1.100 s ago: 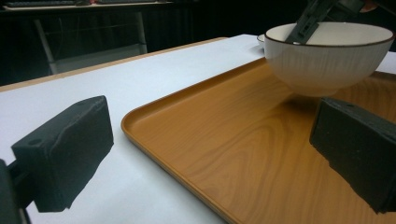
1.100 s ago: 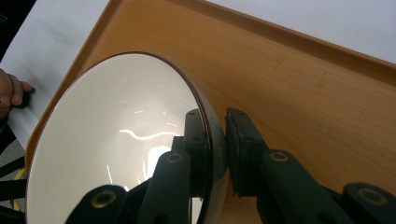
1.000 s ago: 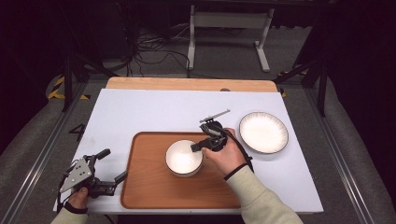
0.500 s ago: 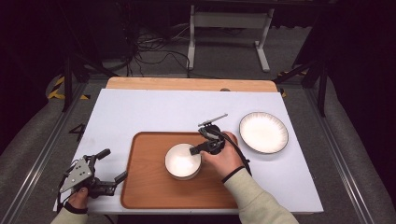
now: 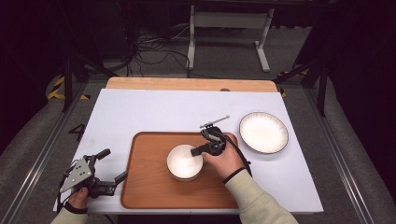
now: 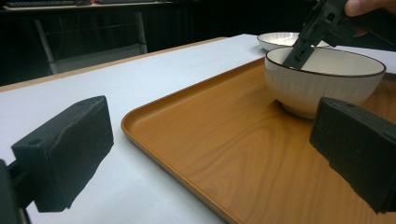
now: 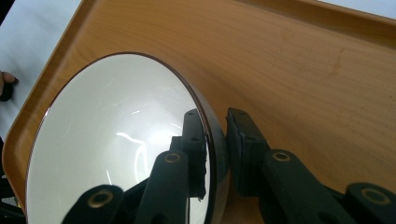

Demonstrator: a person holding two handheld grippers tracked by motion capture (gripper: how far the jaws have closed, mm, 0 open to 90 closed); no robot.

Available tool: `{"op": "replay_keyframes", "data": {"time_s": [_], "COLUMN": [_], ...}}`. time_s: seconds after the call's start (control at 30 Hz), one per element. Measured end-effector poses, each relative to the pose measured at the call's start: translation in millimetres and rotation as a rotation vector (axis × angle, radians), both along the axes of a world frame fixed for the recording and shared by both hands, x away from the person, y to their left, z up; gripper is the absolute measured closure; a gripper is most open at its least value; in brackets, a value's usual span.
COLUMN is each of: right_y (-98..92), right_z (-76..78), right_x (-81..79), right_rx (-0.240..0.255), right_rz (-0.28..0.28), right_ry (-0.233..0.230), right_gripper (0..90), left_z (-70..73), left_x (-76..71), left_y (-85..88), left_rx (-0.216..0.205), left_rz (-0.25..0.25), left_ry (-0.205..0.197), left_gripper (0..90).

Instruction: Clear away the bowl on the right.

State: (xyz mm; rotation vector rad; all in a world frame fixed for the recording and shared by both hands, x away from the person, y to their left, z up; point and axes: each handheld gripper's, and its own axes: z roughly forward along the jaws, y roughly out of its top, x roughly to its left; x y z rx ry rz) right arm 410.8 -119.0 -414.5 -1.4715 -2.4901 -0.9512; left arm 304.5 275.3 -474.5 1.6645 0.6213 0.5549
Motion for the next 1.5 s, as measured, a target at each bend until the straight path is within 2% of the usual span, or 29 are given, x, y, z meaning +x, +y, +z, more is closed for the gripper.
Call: {"op": "replay_keyframes", "data": {"time_s": [0.17,0.43,0.53,0.83,0.97,1.1,1.5], "right_y": [1.5,-1.3,-2.4,-10.4,-17.1,-22.7,-38.5], "right_z": [-1.0,5.9,10.3,26.9,30.8,33.8,41.5], "right_x": [-1.7,-4.6,-7.2,-16.6,-23.8,-30.8,-41.4], "right_rx": [-0.016,0.005,0.008,0.061,0.132,0.168,0.225], "right_rz": [0.015,0.033,0.043,0.077,0.096,0.122,0.195], "right_ry": [-0.057,-0.155,-0.208,-0.361,-0.48,-0.593,-0.747], "right_gripper": [69.1,59.2,56.7,53.6,52.7,49.4,35.3], "left_z": [0.0,0.0,0.0,0.0,-0.1,0.0,0.1], "left_x": [0.1,-0.3,-0.2,0.0,0.3,0.7,0.6], "left_y": [0.1,0.0,0.1,0.0,-0.2,-0.1,-0.6], "left_rx": [0.001,0.001,0.002,0.0,-0.001,0.0,0.002], "left_rz": [-0.001,-0.001,-0.001,0.0,0.0,-0.001,-0.002], "left_ry": [-0.001,-0.002,-0.002,0.0,0.002,0.004,0.004], "left_gripper": [0.3,0.2,0.2,0.3,0.3,0.3,0.3]}}
